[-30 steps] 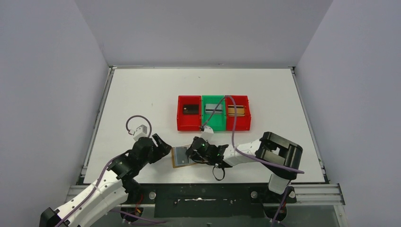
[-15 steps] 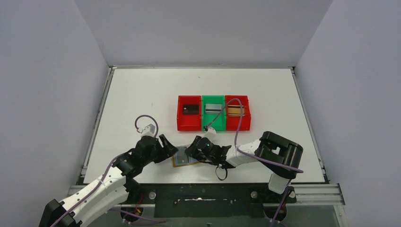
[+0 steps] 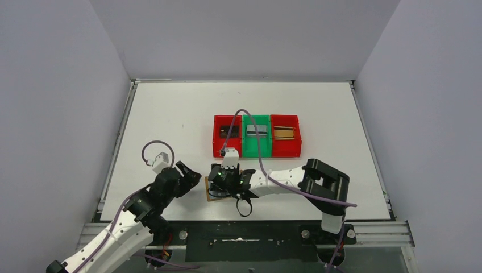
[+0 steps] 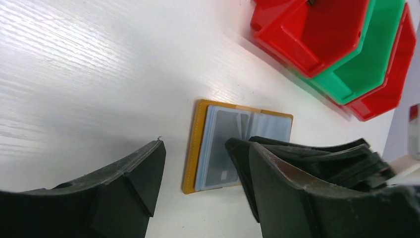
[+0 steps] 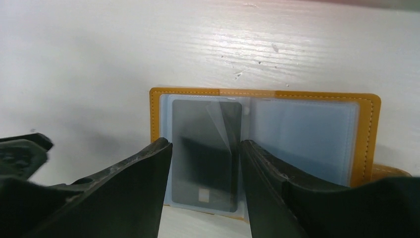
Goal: Take the credit cards out of the card holder
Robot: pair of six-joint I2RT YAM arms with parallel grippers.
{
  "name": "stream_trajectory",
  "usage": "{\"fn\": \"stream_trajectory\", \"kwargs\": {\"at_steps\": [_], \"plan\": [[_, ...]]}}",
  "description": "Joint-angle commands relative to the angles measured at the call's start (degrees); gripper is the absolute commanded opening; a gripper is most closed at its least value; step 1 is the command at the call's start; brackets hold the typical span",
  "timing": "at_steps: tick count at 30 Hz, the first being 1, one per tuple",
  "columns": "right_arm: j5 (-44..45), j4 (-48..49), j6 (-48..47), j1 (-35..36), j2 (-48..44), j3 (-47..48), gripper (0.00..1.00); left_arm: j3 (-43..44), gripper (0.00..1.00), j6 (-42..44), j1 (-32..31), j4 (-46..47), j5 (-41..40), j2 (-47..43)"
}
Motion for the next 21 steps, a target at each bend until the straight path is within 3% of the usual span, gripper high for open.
{"fn": "stream_trajectory", "kwargs": {"at_steps": [1,21], "plan": [[6.31,-9.17,-2.80,1.76,3.15,5.59,0.55,3.28,0.62,-2.71,0.33,-3.79,-5.11,-3.31],[9.21,-19.64,-1.52,4.42,11.46,12.86,0.59,2.88,0.62,-2.18,0.45,-3.23,-4.13,-2.54]]}}
